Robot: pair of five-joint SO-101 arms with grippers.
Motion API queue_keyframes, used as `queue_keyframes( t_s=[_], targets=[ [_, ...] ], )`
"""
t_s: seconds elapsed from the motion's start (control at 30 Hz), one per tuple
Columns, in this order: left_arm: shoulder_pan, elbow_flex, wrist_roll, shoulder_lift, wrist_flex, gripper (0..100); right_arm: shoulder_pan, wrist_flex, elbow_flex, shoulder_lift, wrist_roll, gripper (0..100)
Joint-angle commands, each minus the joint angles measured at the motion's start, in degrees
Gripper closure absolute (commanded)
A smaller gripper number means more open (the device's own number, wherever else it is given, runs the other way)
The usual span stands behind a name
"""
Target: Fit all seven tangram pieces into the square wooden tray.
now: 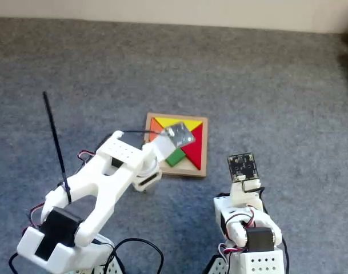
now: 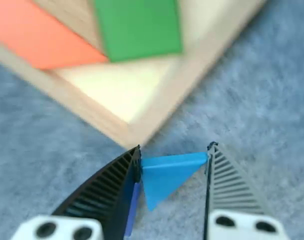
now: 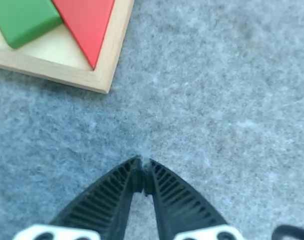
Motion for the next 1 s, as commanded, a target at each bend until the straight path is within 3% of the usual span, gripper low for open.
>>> queue_keyframes(
  t_s=[0.0,0.3,0.43,0.7,0.97],
  targets=[
    [1.2,-9.2,4.4,-3.0,3.9,81,0.7,0.6,8.2,-1.9,-0.3,98.1],
    [7.7,-19.3,5.1,-2.4,5.5,81,0.7,0.6,8.2,-1.9,-0.3,98.1],
    [9.8,-24.4,5.2,3.9,5.7,81,0.7,0.6,8.2,-1.9,-0.3,98.1],
    [10.2,-37.1,12.1,20.3,7.9,80,0.6,0.6,8.2,-1.9,-0.3,98.1],
    [11.1,-40.9,15.2,23.4,10.2,76,0.6,0.6,8.2,-1.9,-0.3,98.1]
  ],
)
